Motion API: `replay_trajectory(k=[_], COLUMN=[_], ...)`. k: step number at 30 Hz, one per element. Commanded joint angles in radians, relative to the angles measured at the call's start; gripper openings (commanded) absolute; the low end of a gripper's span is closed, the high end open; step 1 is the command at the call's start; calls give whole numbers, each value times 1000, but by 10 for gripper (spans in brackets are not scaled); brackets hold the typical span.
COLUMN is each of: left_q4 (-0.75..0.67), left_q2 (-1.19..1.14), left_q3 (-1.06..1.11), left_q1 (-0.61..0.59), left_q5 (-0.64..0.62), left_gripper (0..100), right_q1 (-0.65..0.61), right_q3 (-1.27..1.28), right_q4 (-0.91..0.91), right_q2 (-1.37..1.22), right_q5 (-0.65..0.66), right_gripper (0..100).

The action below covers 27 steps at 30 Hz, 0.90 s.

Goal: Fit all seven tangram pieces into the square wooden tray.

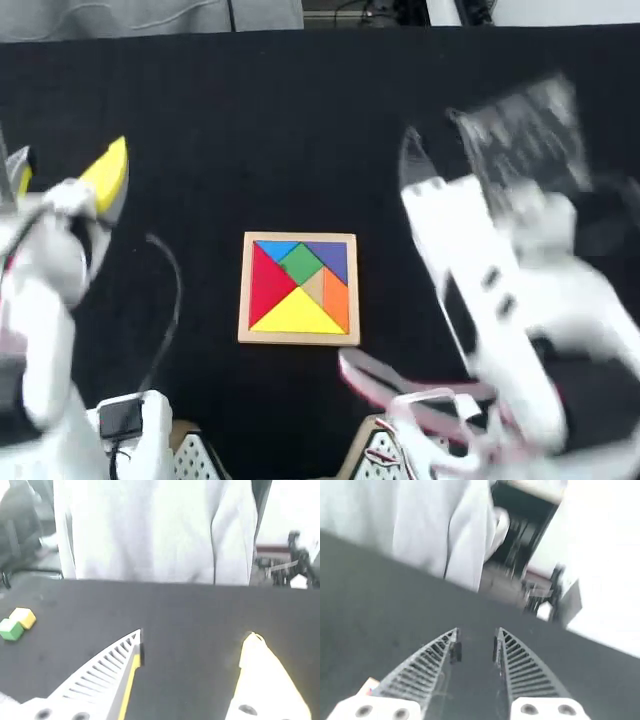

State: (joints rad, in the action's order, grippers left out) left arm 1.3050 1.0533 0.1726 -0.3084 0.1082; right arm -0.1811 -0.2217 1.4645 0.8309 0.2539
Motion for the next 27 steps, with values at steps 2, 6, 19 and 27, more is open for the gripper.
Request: replay_trajectory(k=[2,6,19,27], left_q4=[89,38,-453,-571], left_q2=[238,410,577,598], left_q3=[12,160,1072,1394], left_q1=[77,176,117,108], left_q5=[6,11,12,12], left_gripper=[311,311,310,310], right_q1=[20,21,253,206], right_q3=[25,139,1023,1415], right_q4=[0,-43,-413,-529], right_q2=[199,363,835,1040], right_q5=[-15,-54,-186,-115], right_gripper=[106,106,106,106])
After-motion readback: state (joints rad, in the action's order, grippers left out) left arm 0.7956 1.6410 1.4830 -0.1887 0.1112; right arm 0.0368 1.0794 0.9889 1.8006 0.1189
